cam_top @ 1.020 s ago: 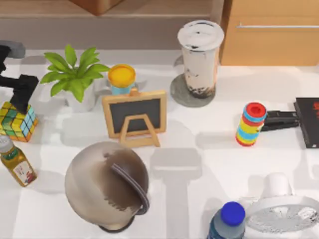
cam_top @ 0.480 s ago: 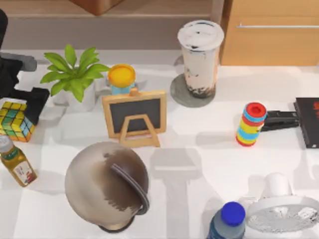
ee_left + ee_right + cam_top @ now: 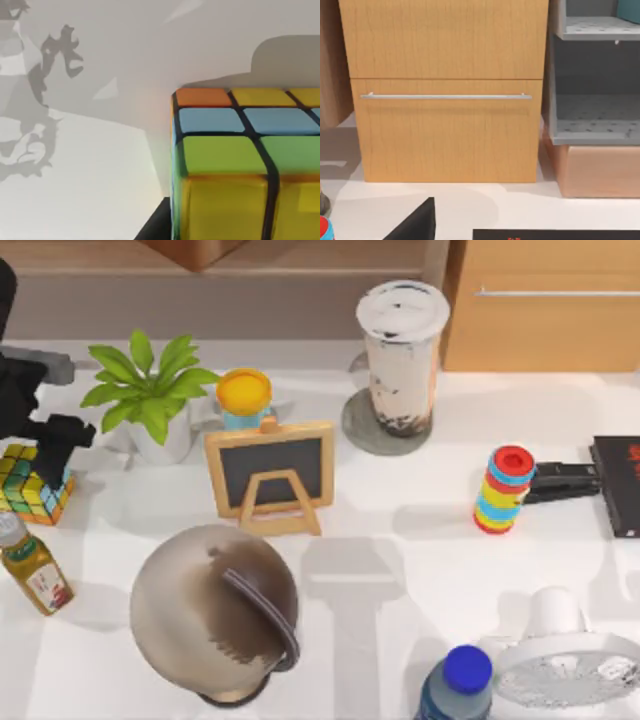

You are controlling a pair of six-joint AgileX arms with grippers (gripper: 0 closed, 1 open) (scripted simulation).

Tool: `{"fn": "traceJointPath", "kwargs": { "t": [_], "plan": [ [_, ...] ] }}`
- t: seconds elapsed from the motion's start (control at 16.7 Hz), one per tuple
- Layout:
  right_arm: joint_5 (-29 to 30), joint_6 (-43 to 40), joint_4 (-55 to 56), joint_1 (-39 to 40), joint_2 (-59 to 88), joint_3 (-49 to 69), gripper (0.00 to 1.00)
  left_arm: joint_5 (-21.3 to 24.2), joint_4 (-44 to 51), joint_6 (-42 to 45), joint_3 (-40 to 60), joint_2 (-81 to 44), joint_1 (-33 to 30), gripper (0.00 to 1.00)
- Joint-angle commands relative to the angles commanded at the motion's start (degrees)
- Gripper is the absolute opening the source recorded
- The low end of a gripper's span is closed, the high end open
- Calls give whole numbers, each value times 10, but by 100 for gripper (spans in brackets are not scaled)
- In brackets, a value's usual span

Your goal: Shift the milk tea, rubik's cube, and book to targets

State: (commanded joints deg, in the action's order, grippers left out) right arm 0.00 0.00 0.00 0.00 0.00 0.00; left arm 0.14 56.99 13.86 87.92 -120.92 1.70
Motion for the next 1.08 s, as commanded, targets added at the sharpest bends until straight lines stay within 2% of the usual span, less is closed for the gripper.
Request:
{"fn": "traceJointPath", "kwargs": {
  "t": [0.3, 0.9, 1.08],
  "plan": [
    [0, 0, 0, 0, 0, 0, 100, 0, 0, 0, 0, 0, 0, 2],
    [0, 0, 0, 0, 0, 0, 100, 0, 2, 1, 0, 2, 1, 0],
    [0, 0, 0, 0, 0, 0, 100, -4, 32, 7, 5, 8, 9, 0]
  ]
}}
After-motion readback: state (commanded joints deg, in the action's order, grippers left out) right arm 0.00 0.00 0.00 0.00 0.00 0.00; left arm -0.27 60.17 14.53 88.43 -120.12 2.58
